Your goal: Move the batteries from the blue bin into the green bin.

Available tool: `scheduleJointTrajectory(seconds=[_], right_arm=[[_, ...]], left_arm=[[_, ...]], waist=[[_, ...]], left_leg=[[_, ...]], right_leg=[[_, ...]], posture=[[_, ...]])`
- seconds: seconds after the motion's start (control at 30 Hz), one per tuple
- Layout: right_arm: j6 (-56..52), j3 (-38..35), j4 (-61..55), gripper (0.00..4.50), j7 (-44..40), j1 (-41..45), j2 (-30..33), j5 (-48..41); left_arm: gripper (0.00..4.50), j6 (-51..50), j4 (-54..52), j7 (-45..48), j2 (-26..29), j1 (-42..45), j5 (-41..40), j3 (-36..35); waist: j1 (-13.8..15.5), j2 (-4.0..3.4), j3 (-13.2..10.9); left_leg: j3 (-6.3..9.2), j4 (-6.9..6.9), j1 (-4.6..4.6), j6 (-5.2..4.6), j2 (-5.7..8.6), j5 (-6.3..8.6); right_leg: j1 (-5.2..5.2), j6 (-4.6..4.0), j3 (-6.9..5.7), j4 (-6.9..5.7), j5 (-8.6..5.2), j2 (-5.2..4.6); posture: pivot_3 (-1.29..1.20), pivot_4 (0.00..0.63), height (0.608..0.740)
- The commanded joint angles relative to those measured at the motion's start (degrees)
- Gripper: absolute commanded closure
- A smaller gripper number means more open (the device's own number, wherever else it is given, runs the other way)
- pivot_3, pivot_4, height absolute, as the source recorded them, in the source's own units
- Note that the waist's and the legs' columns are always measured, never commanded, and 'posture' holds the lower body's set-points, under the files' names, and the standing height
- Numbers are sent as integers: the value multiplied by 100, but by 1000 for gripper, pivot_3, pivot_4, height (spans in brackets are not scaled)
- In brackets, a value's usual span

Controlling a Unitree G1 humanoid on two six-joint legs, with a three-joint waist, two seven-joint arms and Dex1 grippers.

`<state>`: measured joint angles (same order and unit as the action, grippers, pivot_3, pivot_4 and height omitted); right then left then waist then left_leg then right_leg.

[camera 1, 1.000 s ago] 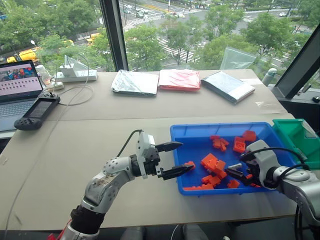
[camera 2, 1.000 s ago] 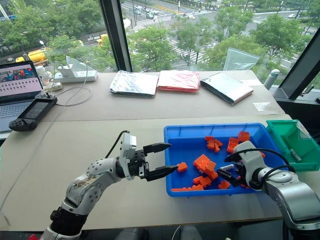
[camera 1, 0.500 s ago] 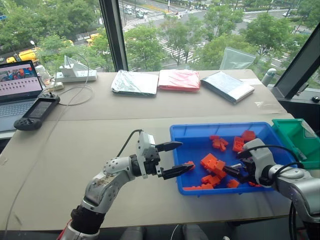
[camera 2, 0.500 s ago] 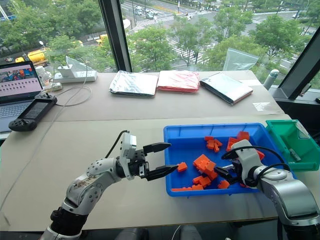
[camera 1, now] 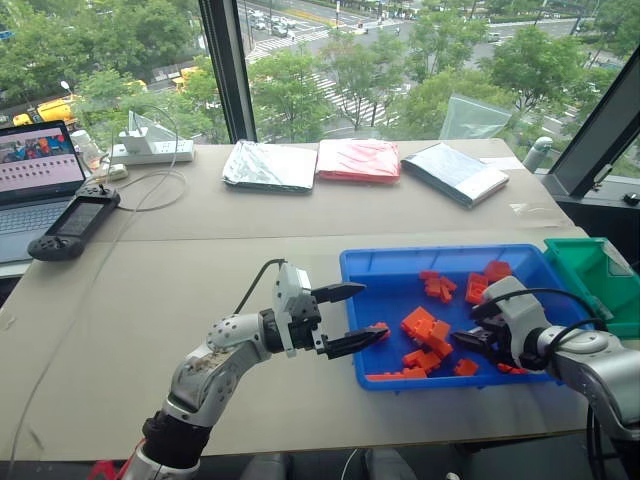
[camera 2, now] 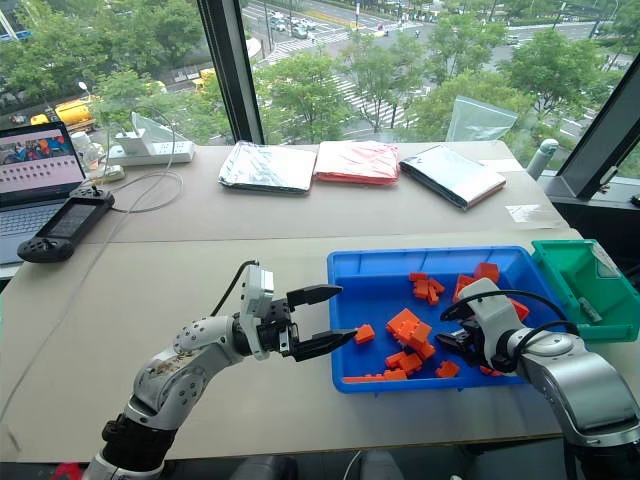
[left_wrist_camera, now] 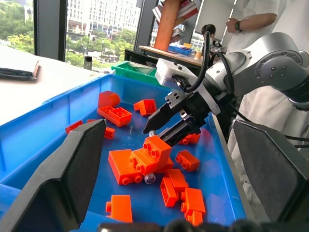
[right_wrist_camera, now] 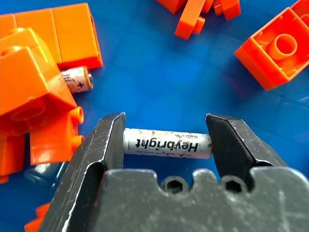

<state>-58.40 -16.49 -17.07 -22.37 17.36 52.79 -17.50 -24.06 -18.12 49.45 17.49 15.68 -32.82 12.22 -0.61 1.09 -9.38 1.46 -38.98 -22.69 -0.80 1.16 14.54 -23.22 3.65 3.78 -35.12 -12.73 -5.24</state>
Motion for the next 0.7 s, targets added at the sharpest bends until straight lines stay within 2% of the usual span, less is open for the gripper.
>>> scheduleJointTrajectory(seconds=[0.03,0.1,0.2,0.47,0.5,0.53,0.6,0.63,0.7], right_arm=[[554,-623,621,2065,1043,326,-174,714],[616,-952,973,2065,1617,531,-378,961],[510,-1200,1023,2065,2060,516,-715,1141],[750,-1319,1092,2065,2363,609,-1135,1296],[772,-1318,1092,1062,2365,614,-1145,1299],[787,-1325,1090,887,2379,619,-1154,1307],[825,-1361,1065,193,2402,641,-1152,1317],[873,-1357,1034,19,2409,654,-1118,1340],[966,-1324,969,19,2387,704,-1060,1349]], left_arm=[[0,58,-112,7,-27,37,-12,-24],[0,56,-109,8,-27,43,-11,-22],[0,66,-103,6,-23,39,10,-12],[0,67,-106,13,-38,43,42,-4],[0,69,-102,17,-39,47,48,-7],[0,69,-99,20,-42,50,53,-9],[0,65,-110,19,-45,44,59,-14],[0,63,-116,19,-45,42,61,-15],[0,62,-111,21,-47,50,63,-20]], waist=[[6,1,0],[22,0,0],[30,-2,1],[-26,-9,4],[-25,-9,4],[-25,-9,4],[-25,-9,4],[-24,-9,4],[-25,-9,4]], left_leg=[[-2,1,-1,0,1,0],[-5,1,-4,0,2,0],[-5,1,-7,1,6,-1],[-5,4,0,0,2,-1],[-6,4,0,0,3,-1],[-6,4,0,0,3,-1],[-6,4,0,0,2,-1],[-5,4,0,0,2,-1],[-6,4,-1,0,3,-1]], right_leg=[[0,0,-1,0,0,-1],[-1,0,0,1,0,-3],[-4,-1,0,-1,1,-6],[-5,-1,11,-6,1,-3],[-5,-1,11,-6,1,-3],[-5,-1,11,-5,1,-3],[-4,-1,11,-5,1,-3],[-5,-1,11,-5,1,-3],[-5,-1,11,-5,1,-3]], posture=[[0,150,740],[0,150,740],[0,150,740],[0,150,740],[0,150,740],[0,150,740],[0,150,740],[0,150,740],[0,150,740]])
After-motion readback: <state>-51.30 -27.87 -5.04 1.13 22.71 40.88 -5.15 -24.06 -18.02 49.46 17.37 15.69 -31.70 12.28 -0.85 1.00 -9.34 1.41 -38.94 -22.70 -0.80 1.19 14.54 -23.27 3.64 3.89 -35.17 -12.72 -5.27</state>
